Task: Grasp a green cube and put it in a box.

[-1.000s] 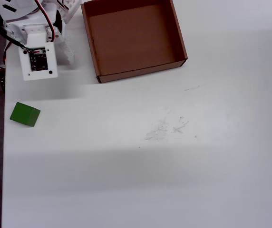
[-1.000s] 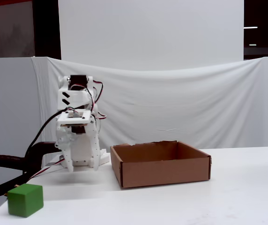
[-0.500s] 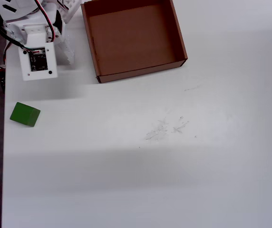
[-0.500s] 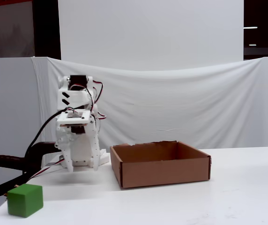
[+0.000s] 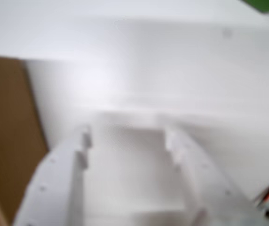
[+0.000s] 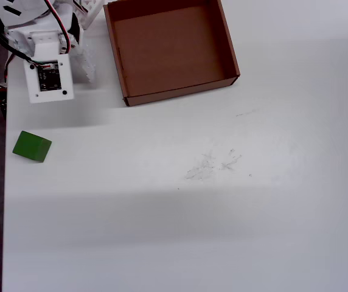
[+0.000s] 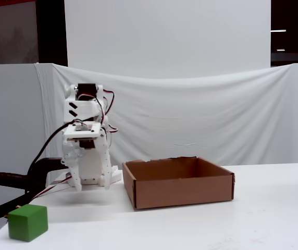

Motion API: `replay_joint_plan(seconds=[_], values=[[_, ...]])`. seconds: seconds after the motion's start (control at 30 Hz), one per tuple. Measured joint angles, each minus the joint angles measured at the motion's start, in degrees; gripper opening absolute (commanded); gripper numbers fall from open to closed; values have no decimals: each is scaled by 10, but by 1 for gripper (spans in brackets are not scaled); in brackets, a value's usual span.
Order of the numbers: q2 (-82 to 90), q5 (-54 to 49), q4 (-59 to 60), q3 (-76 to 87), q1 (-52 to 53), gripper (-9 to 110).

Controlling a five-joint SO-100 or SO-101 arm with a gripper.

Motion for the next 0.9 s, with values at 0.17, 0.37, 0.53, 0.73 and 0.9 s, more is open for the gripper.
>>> replay_joint_plan(seconds=[0.17,0.37,0.53,0.73,0.9], values=[[0,0,0,0,-19,20],[0,0,0,0,-23,21],[0,0,0,0,-23,20],[-28,2,-18,-4,-16,27],[-156,3,-32,-120,35,31]])
